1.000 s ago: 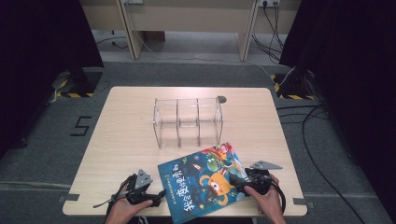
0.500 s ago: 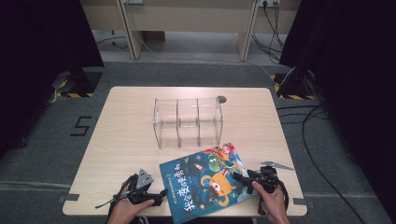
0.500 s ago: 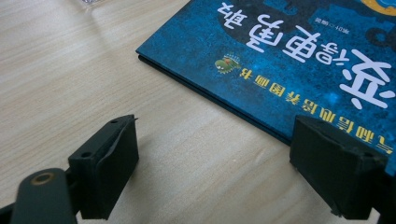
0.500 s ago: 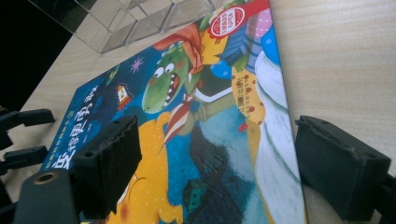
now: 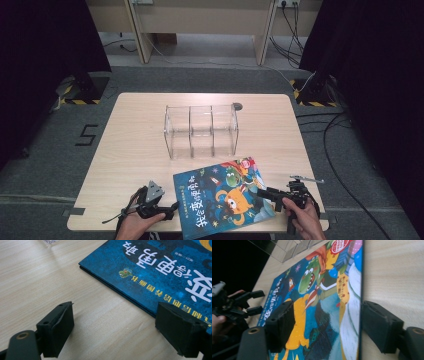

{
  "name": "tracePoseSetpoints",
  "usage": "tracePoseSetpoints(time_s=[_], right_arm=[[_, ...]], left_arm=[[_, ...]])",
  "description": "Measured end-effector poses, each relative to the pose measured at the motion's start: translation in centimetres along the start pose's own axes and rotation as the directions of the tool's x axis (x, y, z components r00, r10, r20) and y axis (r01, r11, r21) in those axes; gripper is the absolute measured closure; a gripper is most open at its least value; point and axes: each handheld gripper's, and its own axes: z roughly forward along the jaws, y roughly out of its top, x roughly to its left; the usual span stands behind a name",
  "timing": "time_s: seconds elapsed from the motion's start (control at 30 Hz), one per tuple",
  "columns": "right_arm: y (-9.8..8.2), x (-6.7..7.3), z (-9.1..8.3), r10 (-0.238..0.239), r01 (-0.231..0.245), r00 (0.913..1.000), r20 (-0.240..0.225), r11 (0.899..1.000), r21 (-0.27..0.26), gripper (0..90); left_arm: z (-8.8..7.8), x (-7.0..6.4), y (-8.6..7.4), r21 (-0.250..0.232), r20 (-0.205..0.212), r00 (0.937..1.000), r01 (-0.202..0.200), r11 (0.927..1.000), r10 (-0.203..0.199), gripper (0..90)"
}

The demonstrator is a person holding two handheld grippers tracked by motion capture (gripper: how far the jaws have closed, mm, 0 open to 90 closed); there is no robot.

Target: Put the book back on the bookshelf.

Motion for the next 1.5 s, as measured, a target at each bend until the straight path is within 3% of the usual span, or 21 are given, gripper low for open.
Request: tracePoseSetpoints(time_s=[0.17,0.4,0.5,0.6,0.63,0.73,0.77,0.8,0.83,0.87,0.9,1.0,1.07,1.1,1.13,1.3,1.4,1.47,1.5], right_arm=[[-0.4,-0.4,-0.4,0.045,-0.045,0.9982,-0.041,0.999,-0.003,31.5],[-0.6,-0.3,-0.3,0.053,-0.054,0.9980,-0.033,0.998,-0.027,31.4],[-0.6,-0.3,-0.5,0.086,-0.089,0.9947,-0.056,0.995,-0.044,31.9],[-0.8,-0.3,-0.5,0.116,-0.121,0.9892,-0.089,0.991,-0.050,37.9],[-1.0,-0.3,-0.1,0.146,-0.157,0.9743,-0.172,0.986,-0.050,52.5],[-0.5,0.7,0.1,0.028,-0.033,0.9944,-0.102,0.998,-0.045,55.3],[-0.4,0.9,0.0,-0.016,0.013,0.9969,-0.077,0.999,-0.034,58.0],[-0.4,0.9,0.0,-0.016,0.013,0.9969,-0.077,0.999,-0.034,58.0],[-0.2,1.4,-0.2,-0.072,0.072,0.9960,-0.052,0.997,0.002,56.5],[-0.2,1.4,-0.2,-0.072,0.072,0.9960,-0.052,0.997,0.002,56.5],[-0.1,1.5,-0.4,-0.123,0.125,0.9914,-0.044,0.992,0.028,55.0],[-0.1,1.5,-0.4,-0.162,0.164,0.9859,-0.040,0.986,0.038,54.1],[-0.2,1.6,-0.5,-0.197,0.198,0.9791,-0.051,0.980,0.015,54.2],[-0.3,1.8,-0.7,-0.239,0.239,0.9696,-0.052,0.971,-0.009,54.1],[-0.4,1.9,-0.8,-0.254,0.253,0.9658,-0.053,0.967,-0.019,54.1],[-0.6,2.1,-0.8,-0.295,0.294,0.9547,-0.037,0.955,-0.046,53.3],[-0.7,2.1,-0.8,-0.298,0.296,0.9540,-0.031,0.954,-0.055,52.9],[-0.9,2.1,-0.7,-0.306,0.305,0.9518,-0.015,0.950,-0.062,52.5],[-1.0,1.9,-0.6,-0.309,0.308,0.9509,-0.010,0.949,-0.071,52.3]], left_arm=[[0.0,0.1,0.0,-0.005,0.002,1.0000,0.001,1.0000,-0.001,14.9],[0.0,0.2,-0.1,-0.008,0.004,1.0000,-0.001,1.0000,0.001,15.7],[0.0,0.2,-0.1,-0.008,0.006,1.0000,-0.002,1.0000,0.002,15.7],[0.0,0.1,-0.1,-0.014,0.002,1.0000,0.001,0.9999,-0.001,15.7],[0.0,0.1,-0.1,-0.014,0.002,1.0000,-0.002,0.9999,0.002,15.6],[0.0,0.1,-0.1,-0.012,0.003,1.0000,-0.002,0.9999,0.002,15.6],[0.0,0.2,-0.2,-0.021,0.007,1.0000,-0.003,0.9998,0.004,15.6],[0.0,0.2,-0.2,-0.021,0.007,1.0000,-0.003,0.9998,0.004,15.6],[0.0,0.2,-0.2,-0.022,0.009,1.0000,-0.004,0.9998,0.004,15.6],[0.0,0.2,-0.2,-0.020,0.010,0.9999,-0.004,0.9998,0.004,15.6],[0.0,0.3,-0.1,-0.013,0.009,0.9999,-0.010,0.9999,0.010,15.3],[0.0,0.3,-0.1,-0.015,0.010,0.9999,-0.008,0.9999,0.008,15.2],[0.0,0.3,-0.1,-0.015,0.010,0.9999,-0.007,0.9999,0.007,15.2],[0.0,0.3,-0.1,-0.016,0.011,0.9999,-0.005,0.9999,0.005,15.1],[0.1,0.3,-0.1,-0.016,0.011,0.9999,-0.005,0.9998,0.006,15.1],[0.0,0.4,-0.1,-0.014,0.019,0.9997,-0.011,0.9998,0.012,15.3],[0.0,0.5,-0.1,-0.017,0.031,0.9995,-0.007,0.9998,0.008,15.4],[0.0,0.6,-0.1,-0.018,0.044,0.9990,-0.003,0.9998,0.003,15.4],[-0.1,0.7,-0.1,-0.025,0.080,0.9967,0.014,0.9996,-0.012,15.4]])
